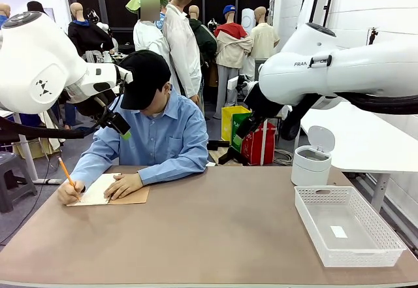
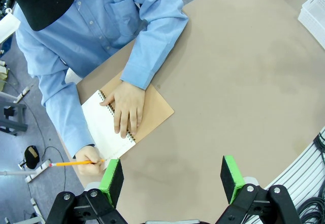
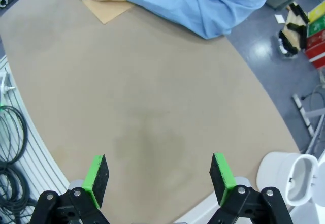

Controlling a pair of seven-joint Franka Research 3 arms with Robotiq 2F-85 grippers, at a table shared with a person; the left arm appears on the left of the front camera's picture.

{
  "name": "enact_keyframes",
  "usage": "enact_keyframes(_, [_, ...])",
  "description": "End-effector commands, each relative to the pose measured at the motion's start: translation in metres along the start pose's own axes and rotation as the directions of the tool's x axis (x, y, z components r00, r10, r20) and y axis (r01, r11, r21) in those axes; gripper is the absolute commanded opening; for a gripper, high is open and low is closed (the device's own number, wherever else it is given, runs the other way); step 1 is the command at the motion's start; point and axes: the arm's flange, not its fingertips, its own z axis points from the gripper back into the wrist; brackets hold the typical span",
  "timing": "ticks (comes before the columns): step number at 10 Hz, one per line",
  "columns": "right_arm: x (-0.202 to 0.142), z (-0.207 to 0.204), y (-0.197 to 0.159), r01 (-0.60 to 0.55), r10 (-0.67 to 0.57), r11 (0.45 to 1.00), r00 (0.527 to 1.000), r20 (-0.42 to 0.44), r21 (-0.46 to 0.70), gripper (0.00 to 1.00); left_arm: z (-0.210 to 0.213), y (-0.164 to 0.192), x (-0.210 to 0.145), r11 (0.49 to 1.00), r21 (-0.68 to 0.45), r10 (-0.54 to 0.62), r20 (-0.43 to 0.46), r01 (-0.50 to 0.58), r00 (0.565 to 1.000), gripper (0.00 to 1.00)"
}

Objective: Sort the paper based on its condition.
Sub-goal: If a person hands you a paper, place it in the Organizing basket , and if it's crumpled, put it in the Trash can.

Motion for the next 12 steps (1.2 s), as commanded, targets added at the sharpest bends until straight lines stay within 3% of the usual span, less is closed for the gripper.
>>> enact_keyframes(1, [-0.01, -0.0032, -0.0003, -0.015, 0.015, 1.0, 1.0, 0.015, 0.0, 1.0, 0.0009, 0.0006, 0.0, 1.0, -0.003, -0.005, 0.003, 0.005, 1.0, 1.0])
enact_keyframes(12, [-0.0015, 0.0008, 0.0, 0.001, -0.001, 1.0, 1.0, 0.001, 0.0, 1.0, 0.0009, 0.0006, 0.0, 1.0, -0.003, -0.005, 0.003, 0.005, 1.0, 1.0])
